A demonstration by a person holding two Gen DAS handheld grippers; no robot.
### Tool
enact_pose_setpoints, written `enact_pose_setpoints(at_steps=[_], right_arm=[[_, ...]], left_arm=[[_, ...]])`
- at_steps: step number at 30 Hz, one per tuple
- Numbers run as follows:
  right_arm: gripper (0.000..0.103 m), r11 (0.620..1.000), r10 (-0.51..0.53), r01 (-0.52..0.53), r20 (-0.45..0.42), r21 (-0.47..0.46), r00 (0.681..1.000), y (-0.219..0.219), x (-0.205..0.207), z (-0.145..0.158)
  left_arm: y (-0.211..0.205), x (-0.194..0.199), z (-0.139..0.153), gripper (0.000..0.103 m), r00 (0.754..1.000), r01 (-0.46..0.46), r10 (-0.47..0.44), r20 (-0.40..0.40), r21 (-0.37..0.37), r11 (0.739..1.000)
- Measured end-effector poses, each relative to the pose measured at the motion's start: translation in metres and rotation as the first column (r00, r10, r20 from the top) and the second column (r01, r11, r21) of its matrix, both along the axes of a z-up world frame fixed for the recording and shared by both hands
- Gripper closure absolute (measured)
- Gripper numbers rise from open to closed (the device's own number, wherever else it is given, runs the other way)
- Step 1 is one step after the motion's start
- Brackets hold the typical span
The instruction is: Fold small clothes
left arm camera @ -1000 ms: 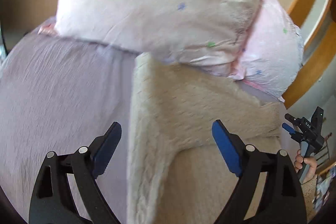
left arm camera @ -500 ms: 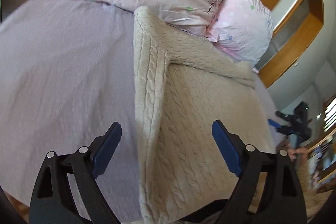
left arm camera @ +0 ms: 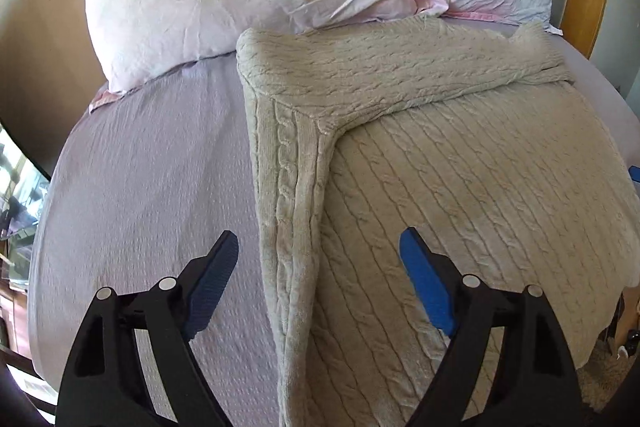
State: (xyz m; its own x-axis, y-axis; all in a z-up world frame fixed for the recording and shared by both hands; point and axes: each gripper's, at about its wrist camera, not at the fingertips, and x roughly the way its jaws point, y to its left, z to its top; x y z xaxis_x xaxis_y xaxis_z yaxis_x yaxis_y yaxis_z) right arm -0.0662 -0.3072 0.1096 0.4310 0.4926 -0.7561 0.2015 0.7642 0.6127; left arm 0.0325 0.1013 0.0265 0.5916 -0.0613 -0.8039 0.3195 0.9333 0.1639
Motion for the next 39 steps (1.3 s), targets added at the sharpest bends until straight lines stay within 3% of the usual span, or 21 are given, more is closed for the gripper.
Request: enact_pose_setpoints(at_steps=[3,5,7,9,10,13,15,17,18,19,21,22,23,25,29,32,34,36,37,38,39], right_arm=[[0.017,0.999,0.041,-0.041,0.015,0.021,0.999,0.004,-0.007,0.001],[0.019,0.995,0.07,-0.072,0.034,0.065,0.997,0.006,-0.015,0.001],[0.028,0.987,0.102,-0.108,0.054,0.123,0.993,0.01,-0.027,0.0],[0.035,0.976,0.138,-0.148,0.069,0.163,0.988,0.015,-0.039,0.0],[0.042,0.967,0.156,-0.167,0.07,0.191,0.985,0.018,-0.043,-0.001],[0.05,0.954,0.188,-0.204,0.091,0.221,0.978,0.025,-0.056,-0.001],[0.064,0.946,0.213,-0.226,0.078,0.232,0.974,0.03,-0.059,-0.004],[0.089,0.941,0.228,-0.236,0.058,0.243,0.972,0.035,-0.058,-0.009],[0.091,0.939,0.224,-0.232,0.061,0.253,0.973,0.035,-0.056,-0.009],[0.093,0.937,0.213,-0.225,0.074,0.268,0.974,0.034,-0.053,-0.006],[0.094,0.927,0.177,-0.211,0.136,0.309,0.975,0.026,-0.046,0.004],[0.094,0.924,0.157,-0.206,0.172,0.322,0.973,0.023,-0.041,0.011],[0.094,0.922,0.139,-0.203,0.208,0.329,0.968,0.02,-0.035,0.019],[0.094,0.924,0.102,-0.196,0.28,0.329,0.955,0.013,-0.016,0.039],[0.094,0.942,-0.01,-0.109,0.352,0.318,0.936,-0.008,0.055,0.064],[0.094,0.939,-0.149,0.027,0.338,0.342,0.929,-0.026,0.128,0.053],[0.092,0.94,-0.228,0.136,0.279,0.314,0.933,-0.032,0.178,0.031],[0.073,0.941,-0.282,0.239,0.169,0.24,0.944,-0.033,0.212,0.002],[0.044,0.939,-0.311,0.285,0.125,0.191,0.942,-0.034,0.223,-0.008],[0.026,0.937,-0.334,0.317,0.11,0.147,0.936,-0.033,0.228,-0.015],[0.023,0.934,-0.351,0.337,0.13,0.119,0.927,-0.036,0.228,-0.014]], left_arm=[[0.014,-0.004,-0.007,0.025,0.998,-0.023,0.021,-0.053,-0.04,0.999],[0.031,-0.014,-0.009,0.026,0.995,-0.05,0.037,-0.088,-0.146,0.988],[0.047,-0.034,-0.005,0.027,0.995,-0.058,0.036,-0.092,-0.26,0.964],[0.063,-0.056,-0.002,0.03,0.993,-0.067,0.023,-0.112,-0.405,0.912],[0.071,-0.067,-0.002,0.037,0.992,-0.076,0.019,-0.124,-0.475,0.877],[0.091,-0.095,-0.01,0.052,0.988,-0.121,0.03,-0.153,-0.632,0.766],[0.101,-0.111,-0.016,0.062,0.985,-0.147,0.042,-0.167,-0.693,0.706],[0.106,-0.124,-0.022,0.071,0.982,-0.163,0.041,-0.182,-0.733,0.661],[0.105,-0.129,-0.024,0.079,0.982,-0.162,0.032,-0.187,-0.737,0.656],[0.102,-0.133,-0.026,0.088,0.981,-0.16,0.027,-0.191,-0.729,0.666],[0.098,-0.135,-0.024,0.095,0.982,-0.154,0.029,-0.186,-0.702,0.695],[0.097,-0.132,-0.024,0.096,0.98,-0.157,0.023,-0.197,-0.701,0.696],[0.1,-0.127,-0.023,0.096,0.978,-0.159,0.01,-0.207,-0.717,0.679],[0.103,-0.11,-0.014,0.097,0.978,-0.154,-0.013,-0.21,-0.757,0.635],[0.116,-0.039,0.037,0.097,0.993,-0.108,0.02,-0.114,-0.844,0.526],[0.116,0.041,0.062,0.097,0.987,-0.133,0.142,-0.075,-0.877,0.462],[0.106,0.1,0.059,0.096,0.972,-0.197,0.208,-0.111,-0.869,0.453],[0.092,0.148,0.045,0.096,0.959,-0.267,0.215,-0.182,-0.832,0.486],[0.087,0.164,0.035,0.096,0.946,-0.318,0.216,-0.241,-0.811,0.49],[0.085,0.173,0.028,0.096,0.934,-0.357,0.199,-0.297,-0.803,0.477],[0.086,0.175,0.022,0.095,0.927,-0.375,0.173,-0.333,-0.808,0.454]])
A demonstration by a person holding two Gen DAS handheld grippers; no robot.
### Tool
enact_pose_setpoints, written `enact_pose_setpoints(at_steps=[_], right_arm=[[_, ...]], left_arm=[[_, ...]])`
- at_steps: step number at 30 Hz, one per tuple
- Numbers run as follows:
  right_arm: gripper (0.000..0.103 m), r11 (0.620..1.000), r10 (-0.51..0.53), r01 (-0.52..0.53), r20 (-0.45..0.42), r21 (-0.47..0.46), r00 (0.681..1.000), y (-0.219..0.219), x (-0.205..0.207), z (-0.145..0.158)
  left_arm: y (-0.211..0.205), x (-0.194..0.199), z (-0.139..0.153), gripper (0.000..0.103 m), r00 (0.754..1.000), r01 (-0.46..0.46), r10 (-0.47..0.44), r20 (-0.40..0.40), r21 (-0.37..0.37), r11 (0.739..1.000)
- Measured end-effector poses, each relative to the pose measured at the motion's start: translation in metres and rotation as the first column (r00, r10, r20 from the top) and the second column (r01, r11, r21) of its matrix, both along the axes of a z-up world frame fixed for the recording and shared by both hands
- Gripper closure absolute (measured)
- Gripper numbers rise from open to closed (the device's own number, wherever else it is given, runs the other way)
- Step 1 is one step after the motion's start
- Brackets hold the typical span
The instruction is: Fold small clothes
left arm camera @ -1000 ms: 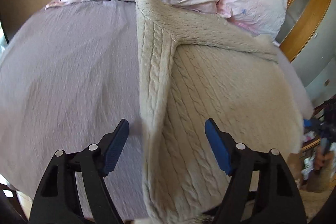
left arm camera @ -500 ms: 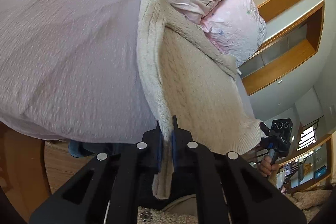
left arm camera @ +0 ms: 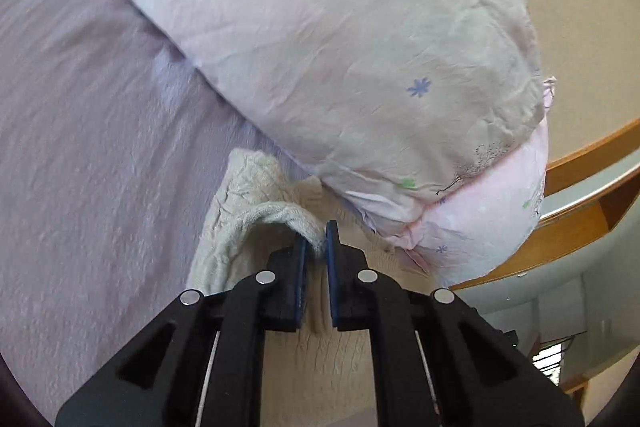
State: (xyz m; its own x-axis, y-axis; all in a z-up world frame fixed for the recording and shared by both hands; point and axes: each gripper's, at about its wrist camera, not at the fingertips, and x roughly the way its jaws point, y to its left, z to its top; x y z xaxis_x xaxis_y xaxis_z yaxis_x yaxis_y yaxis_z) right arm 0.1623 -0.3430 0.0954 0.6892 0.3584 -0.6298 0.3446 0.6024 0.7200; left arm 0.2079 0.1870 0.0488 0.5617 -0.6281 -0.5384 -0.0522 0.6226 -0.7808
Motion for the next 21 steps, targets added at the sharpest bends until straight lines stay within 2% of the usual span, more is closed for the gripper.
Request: enact_pose_setpoints(at_steps=[1,2,3,4,5,7,12,16,18,20,21], right_arm=[[0.019,1.0,-0.01,0.011,0.039,-0.02,0.999,-0.003,-0.003,0.004],[0.009,0.999,-0.016,0.019,0.081,-0.04,0.997,-0.005,-0.009,0.009],[0.005,0.998,-0.024,0.032,0.127,-0.058,0.992,-0.008,-0.017,0.014],[0.003,0.998,-0.025,0.035,0.17,-0.059,0.985,-0.01,-0.024,0.017],[0.002,0.998,-0.015,0.026,0.201,-0.054,0.979,-0.012,-0.028,0.019],[0.002,0.999,0.007,0.001,0.217,-0.038,0.976,-0.013,-0.03,0.017],[0.002,1.0,0.029,-0.027,0.199,-0.01,0.98,-0.015,-0.027,0.015],[0.002,0.999,0.038,-0.037,0.195,-0.009,0.98,-0.009,-0.026,0.013],[0.002,0.999,0.04,-0.042,0.193,0.007,0.98,-0.01,-0.026,0.012],[0.002,0.999,0.045,-0.05,0.193,0.022,0.98,-0.01,-0.025,0.011],[0.002,0.998,0.047,-0.054,0.194,0.028,0.98,-0.01,-0.025,0.011]], left_arm=[[0.003,-0.004,0.0,0.088,1.0,0.006,-0.006,0.0,-0.008,1.0],[0.007,-0.01,0.005,0.076,1.0,0.003,-0.003,0.023,0.011,1.0],[0.013,-0.019,0.012,0.036,0.998,-0.015,0.012,0.061,0.044,0.999],[0.021,-0.027,0.019,0.004,0.995,-0.048,0.041,0.091,0.079,0.996],[0.029,-0.033,0.025,0.004,0.989,-0.089,0.076,0.124,0.107,0.99],[0.041,-0.036,0.029,0.007,0.991,-0.063,0.046,0.127,0.13,0.989],[0.035,-0.028,-0.001,0.032,0.998,0.056,-0.057,-0.001,0.184,0.981],[0.017,-0.025,-0.031,0.042,0.99,0.132,-0.127,-0.064,0.087,0.987],[0.009,-0.027,-0.032,0.044,0.991,0.135,-0.132,-0.038,0.077,0.988],[0.003,-0.027,-0.036,0.057,0.991,0.127,-0.126,-0.04,0.041,0.991],[0.001,-0.025,-0.042,0.075,0.992,0.115,-0.115,-0.058,-0.003,0.993]])
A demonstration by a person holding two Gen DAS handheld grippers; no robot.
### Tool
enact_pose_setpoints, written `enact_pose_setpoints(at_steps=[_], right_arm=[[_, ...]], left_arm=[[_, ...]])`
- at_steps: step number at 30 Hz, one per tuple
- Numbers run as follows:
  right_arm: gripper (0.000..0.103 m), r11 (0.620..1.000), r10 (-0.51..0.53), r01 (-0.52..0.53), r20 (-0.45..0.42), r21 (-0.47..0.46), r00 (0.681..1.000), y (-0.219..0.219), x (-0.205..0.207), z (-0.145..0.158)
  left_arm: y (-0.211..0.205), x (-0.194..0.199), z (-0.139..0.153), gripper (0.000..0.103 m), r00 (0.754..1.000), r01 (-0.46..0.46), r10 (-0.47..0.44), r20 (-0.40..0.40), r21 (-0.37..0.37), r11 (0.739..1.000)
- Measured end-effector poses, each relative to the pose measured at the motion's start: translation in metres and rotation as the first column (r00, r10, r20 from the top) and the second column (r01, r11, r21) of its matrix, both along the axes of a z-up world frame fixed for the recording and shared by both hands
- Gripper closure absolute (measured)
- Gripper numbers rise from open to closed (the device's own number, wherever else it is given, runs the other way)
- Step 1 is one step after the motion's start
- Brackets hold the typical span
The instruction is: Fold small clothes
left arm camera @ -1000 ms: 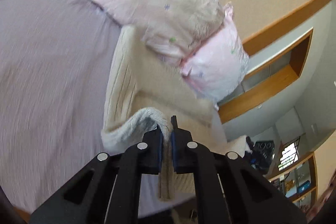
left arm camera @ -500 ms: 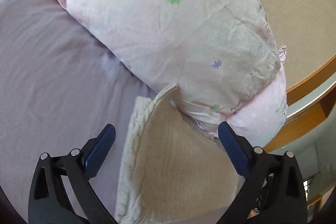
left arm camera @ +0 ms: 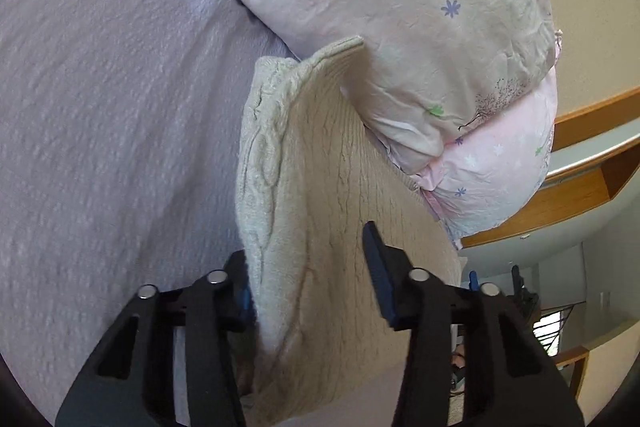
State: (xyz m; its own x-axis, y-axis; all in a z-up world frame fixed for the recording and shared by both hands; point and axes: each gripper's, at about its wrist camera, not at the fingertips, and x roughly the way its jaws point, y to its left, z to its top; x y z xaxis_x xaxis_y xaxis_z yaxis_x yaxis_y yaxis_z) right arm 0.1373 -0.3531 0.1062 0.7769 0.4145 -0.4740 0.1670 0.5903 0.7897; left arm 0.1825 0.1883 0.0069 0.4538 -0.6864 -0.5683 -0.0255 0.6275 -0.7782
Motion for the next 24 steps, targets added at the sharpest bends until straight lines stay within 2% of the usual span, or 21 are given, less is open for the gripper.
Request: enact_pose_setpoints(at_steps=[1,2,5,7,9,10,12,14,15,16,17,18,20,21,22,23,24], right_arm=[[0.002,1.0,0.006,-0.006,0.003,0.006,1.0,0.0,0.0,0.0],[0.002,1.0,0.008,-0.008,0.009,0.011,1.0,0.0,-0.001,0.001],[0.002,1.0,-0.004,0.003,0.038,0.012,0.999,-0.003,-0.006,0.008],[0.002,1.0,-0.026,0.026,0.06,0.012,0.998,-0.007,-0.01,0.012],[0.002,0.998,-0.056,0.056,0.078,0.002,0.995,-0.013,-0.015,0.017],[0.002,0.997,-0.075,0.076,0.082,-0.009,0.994,-0.016,-0.018,0.018],[0.002,0.993,-0.11,0.113,0.079,-0.034,0.991,-0.024,-0.022,0.019],[0.002,0.989,-0.134,0.137,0.059,-0.055,0.989,-0.034,-0.024,0.016],[0.002,0.986,-0.15,0.152,0.04,-0.066,0.988,-0.04,-0.024,0.013],[0.002,0.984,-0.163,0.164,0.021,-0.068,0.986,-0.046,-0.025,0.01],[0.002,0.984,-0.171,0.171,0.005,-0.051,0.985,-0.054,-0.027,0.006],[0.002,0.985,-0.172,0.172,-0.006,-0.021,0.985,-0.061,-0.029,0.002],[0.002,0.986,-0.164,0.165,-0.032,0.032,0.986,-0.072,-0.033,-0.005],[0.002,0.987,-0.146,0.149,-0.056,0.059,0.988,-0.076,-0.033,-0.009],[0.002,0.989,-0.121,0.127,-0.088,0.074,0.989,-0.079,-0.031,-0.012],[0.002,0.991,-0.089,0.101,-0.126,0.09,0.988,-0.08,-0.03,-0.017],[0.002,0.992,-0.066,0.081,-0.159,0.096,0.985,-0.08,-0.03,-0.021]], left_arm=[[0.0,0.0,-0.006,0.082,1.0,-0.013,0.012,-0.023,-0.048,0.999],[-0.001,-0.003,-0.005,0.082,0.999,-0.033,0.032,-0.021,-0.074,0.997],[-0.019,-0.014,0.031,0.085,0.998,-0.009,0.016,0.066,-0.11,0.994],[-0.051,-0.016,0.065,0.085,0.99,0.058,-0.037,0.138,-0.154,0.986],[-0.099,-0.015,0.095,0.085,0.97,0.163,-0.124,0.211,-0.182,0.97],[-0.127,-0.014,0.103,0.085,0.957,0.219,-0.172,0.233,-0.195,0.956],[-0.196,-0.01,0.106,0.084,0.926,0.342,-0.286,0.245,-0.229,0.911],[-0.264,-0.004,0.09,0.076,0.898,0.437,-0.4,0.183,-0.272,0.857],[-0.293,0.0,0.079,0.069,0.871,0.49,-0.472,0.136,-0.293,0.821],[-0.312,0.003,0.068,0.069,0.849,0.522,-0.52,0.094,-0.307,0.796],[-0.317,0.003,0.062,0.069,0.842,0.528,-0.532,0.086,-0.325,0.784],[-0.31,0.003,0.061,0.068,0.852,0.515,-0.515,0.093,-0.323,0.794],[-0.282,0.002,0.067,0.047,0.878,0.478,-0.459,0.135,-0.272,0.835],[-0.259,0.002,0.073,0.024,0.902,0.43,-0.402,0.159,-0.224,0.875],[-0.238,0.002,0.077,0.013,0.923,0.37,-0.342,0.176,-0.165,0.914],[-0.22,0.002,0.08,0.013,0.938,0.316,-0.296,0.178,-0.09,0.945],[-0.207,0.004,0.081,0.013,0.947,0.28,-0.274,0.168,-0.016,0.96]])
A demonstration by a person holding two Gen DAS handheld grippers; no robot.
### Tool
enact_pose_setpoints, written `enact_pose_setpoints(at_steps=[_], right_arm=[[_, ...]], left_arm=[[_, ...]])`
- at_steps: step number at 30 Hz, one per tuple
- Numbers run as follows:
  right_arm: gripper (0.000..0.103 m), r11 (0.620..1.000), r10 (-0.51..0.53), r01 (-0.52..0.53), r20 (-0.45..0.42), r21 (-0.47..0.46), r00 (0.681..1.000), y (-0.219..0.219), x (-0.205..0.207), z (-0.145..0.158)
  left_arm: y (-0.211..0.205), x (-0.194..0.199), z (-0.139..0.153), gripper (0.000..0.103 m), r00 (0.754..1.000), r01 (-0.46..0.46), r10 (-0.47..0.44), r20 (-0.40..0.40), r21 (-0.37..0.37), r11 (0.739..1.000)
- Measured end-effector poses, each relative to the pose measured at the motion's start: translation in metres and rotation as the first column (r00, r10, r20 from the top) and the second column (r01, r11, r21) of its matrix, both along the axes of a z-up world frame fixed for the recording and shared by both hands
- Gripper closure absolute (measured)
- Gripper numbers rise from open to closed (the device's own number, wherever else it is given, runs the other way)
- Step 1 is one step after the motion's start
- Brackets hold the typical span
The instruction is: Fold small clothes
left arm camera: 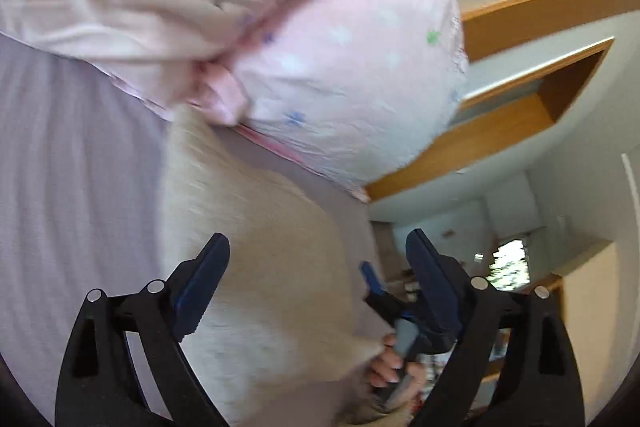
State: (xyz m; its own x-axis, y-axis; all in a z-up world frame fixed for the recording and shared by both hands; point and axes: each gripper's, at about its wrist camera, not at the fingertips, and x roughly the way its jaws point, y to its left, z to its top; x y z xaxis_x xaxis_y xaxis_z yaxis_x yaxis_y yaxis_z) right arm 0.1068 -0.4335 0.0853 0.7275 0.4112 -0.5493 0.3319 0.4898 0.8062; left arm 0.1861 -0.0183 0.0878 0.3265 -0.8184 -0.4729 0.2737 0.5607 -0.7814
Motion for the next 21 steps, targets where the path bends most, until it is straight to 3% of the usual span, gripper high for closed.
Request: enact_pose_setpoints(at_steps=[4,6,9,12,13,14,15,16,18,21], right_arm=[[0.002,0.997,0.074,-0.071,-0.114,0.03,0.991,0.001,0.001,-0.019],[0.002,0.991,0.113,-0.101,-0.148,0.083,0.983,0.005,0.005,-0.031],[0.002,0.986,0.164,-0.16,-0.174,0.04,0.971,0.018,0.012,-0.031],[0.004,0.976,0.216,-0.218,-0.165,0.004,0.962,0.034,0.017,-0.029],[0.019,0.97,0.242,-0.243,-0.156,0.013,0.958,0.039,0.018,-0.031],[0.042,0.963,0.269,-0.265,-0.159,0.043,0.95,0.046,0.02,-0.036],[0.051,0.965,0.256,-0.261,-0.181,-0.005,0.95,0.052,0.021,-0.036],[0.058,0.963,0.259,-0.268,-0.181,-0.028,0.949,0.056,0.021,-0.034],[0.066,0.955,0.292,-0.296,-0.136,-0.006,0.947,0.067,0.024,-0.023],[0.085,0.916,0.402,-0.402,-0.034,0.006,0.915,0.101,0.037,-0.002]], left_arm=[[0.014,0.004,-0.022,0.013,0.999,-0.01,0.017,-0.038,0.16,0.987],[0.003,0.006,-0.041,0.013,0.995,0.048,-0.033,-0.09,0.178,0.983],[-0.014,0.002,-0.063,0.013,0.986,0.116,-0.09,-0.138,0.189,0.975],[-0.026,-0.002,-0.068,0.012,0.989,0.129,-0.114,-0.096,0.176,0.976],[-0.028,-0.003,-0.069,0.016,0.99,0.124,-0.11,-0.09,0.16,0.979],[-0.029,-0.003,-0.071,0.019,0.993,0.105,-0.093,-0.078,0.163,0.981],[-0.03,-0.003,-0.071,0.035,0.994,0.1,-0.088,-0.072,0.178,0.979],[-0.027,-0.004,-0.072,0.049,0.993,0.108,-0.098,-0.062,0.174,0.979],[-0.013,-0.006,-0.062,0.059,0.991,0.132,-0.127,-0.041,0.146,0.98],[0.031,-0.022,-0.037,0.061,0.991,0.12,-0.129,0.039,0.177,0.977]])
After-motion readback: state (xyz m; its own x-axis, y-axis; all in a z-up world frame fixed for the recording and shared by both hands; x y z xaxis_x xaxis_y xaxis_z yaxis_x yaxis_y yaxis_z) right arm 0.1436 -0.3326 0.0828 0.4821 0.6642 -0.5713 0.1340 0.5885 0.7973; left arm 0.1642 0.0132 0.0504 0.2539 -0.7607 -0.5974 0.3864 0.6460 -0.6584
